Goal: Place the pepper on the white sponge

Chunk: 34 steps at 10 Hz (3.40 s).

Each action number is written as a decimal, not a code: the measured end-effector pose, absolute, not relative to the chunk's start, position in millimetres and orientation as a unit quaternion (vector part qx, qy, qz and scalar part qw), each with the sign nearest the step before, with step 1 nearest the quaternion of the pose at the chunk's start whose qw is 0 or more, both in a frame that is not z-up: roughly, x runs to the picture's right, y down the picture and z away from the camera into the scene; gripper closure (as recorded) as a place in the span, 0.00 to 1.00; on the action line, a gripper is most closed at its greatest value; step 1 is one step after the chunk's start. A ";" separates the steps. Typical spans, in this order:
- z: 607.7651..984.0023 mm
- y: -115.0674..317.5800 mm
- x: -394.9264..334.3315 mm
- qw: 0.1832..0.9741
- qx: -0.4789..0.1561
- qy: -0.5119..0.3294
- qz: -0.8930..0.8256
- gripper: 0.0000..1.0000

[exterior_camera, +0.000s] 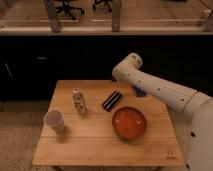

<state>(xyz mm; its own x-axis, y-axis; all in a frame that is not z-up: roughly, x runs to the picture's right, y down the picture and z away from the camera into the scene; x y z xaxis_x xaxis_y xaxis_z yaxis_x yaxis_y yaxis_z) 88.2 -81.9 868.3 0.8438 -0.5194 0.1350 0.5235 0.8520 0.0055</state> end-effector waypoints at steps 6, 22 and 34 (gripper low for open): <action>875.8 -73.8 113.2 0.970 -0.036 -0.043 -0.235 1.00; 895.5 -63.4 156.4 0.982 -0.042 -0.025 -0.182 1.00; 923.9 -51.6 189.4 0.991 -0.061 -0.014 -0.119 1.00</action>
<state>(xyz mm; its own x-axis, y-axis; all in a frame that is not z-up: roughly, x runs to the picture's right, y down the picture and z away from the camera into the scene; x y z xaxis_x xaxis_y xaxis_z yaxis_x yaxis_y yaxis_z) 189.4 -51.6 923.9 0.9715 -0.2331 0.0425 0.2366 0.9644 -0.1183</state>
